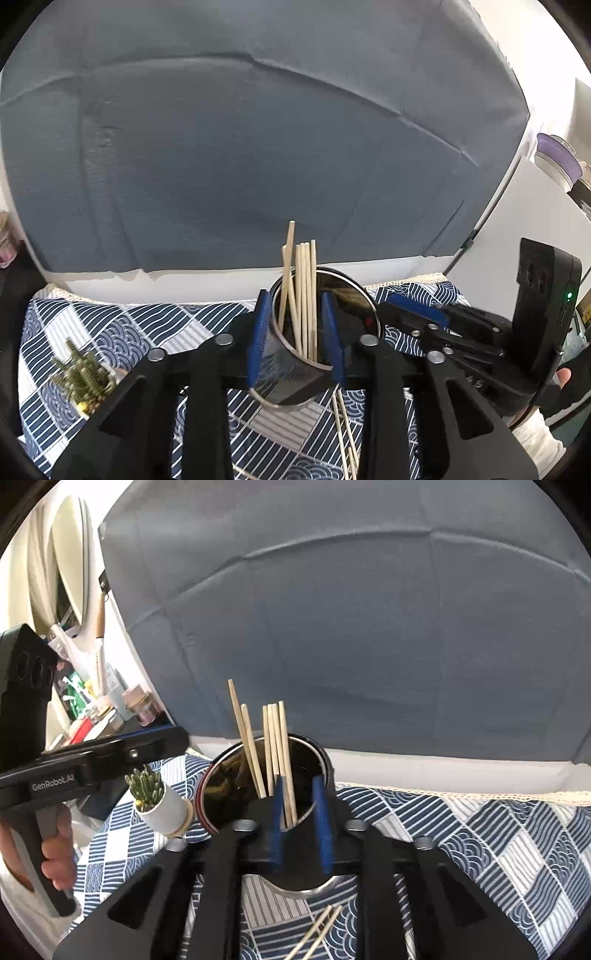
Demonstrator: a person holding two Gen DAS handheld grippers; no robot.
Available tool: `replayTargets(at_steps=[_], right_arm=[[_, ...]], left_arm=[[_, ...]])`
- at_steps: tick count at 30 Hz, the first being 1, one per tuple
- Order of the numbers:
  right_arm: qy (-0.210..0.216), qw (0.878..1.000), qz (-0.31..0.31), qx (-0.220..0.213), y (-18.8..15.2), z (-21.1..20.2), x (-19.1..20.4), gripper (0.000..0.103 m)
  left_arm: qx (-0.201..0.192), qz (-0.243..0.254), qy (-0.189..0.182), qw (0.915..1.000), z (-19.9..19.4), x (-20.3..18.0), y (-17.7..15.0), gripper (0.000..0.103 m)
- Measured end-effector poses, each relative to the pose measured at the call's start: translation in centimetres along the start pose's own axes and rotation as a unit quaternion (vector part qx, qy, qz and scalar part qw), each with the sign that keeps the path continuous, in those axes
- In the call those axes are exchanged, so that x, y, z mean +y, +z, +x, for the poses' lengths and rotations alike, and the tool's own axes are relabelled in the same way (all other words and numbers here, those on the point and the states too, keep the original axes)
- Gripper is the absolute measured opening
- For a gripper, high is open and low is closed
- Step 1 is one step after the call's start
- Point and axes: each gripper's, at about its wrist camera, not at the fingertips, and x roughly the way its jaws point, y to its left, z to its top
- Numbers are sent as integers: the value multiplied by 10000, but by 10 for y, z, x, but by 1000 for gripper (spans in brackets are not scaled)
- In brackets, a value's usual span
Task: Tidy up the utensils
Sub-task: 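Lower both sticks into the black cup and open both grippers, then withdraw both open tools from the cup and lower toward the remaining sticks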
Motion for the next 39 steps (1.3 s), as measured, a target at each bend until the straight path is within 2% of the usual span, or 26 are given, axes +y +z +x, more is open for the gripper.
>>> replayTargets(at_steps=[2,4,8,10,12,14,15,25,33,39], right_arm=[[-6,10000,1,-59,-2,-10,1,36],[-43,10000,-58,-69,-5,-19,3,39],[-125,9999,-71,-58,-12,-35,4,48],[-132,9999,-65,-42,-16,-42,5,65],[-192,9998,-55,-38,-22,-50,6,76],[-218,9997,-57,-55,-27,-57,9,79],[-200,9998,-48,-38,-30,-61,9,86],[-217,9994,-38,264,-56,-82,14,87],[-352,9978,36,556,-87,-86,12,87],[-420,9945,207,941,-114,-75,3,87]], left_arm=[[-23,0,118,9999,-10,0,-5,47],[-13,-26,215,9998,-18,1,-9,61],[60,-88,389,9992,-34,2,-23,73],[48,-107,559,9984,-40,3,-29,78],[84,-193,679,9975,-47,6,-36,82],[97,-282,725,9969,-53,8,-43,84],[119,-345,764,9964,-56,10,-47,87],[366,-627,914,9932,-70,16,-88,96],[843,-836,886,9890,-55,17,-124,96],[1237,-994,813,9840,-37,18,-151,96]])
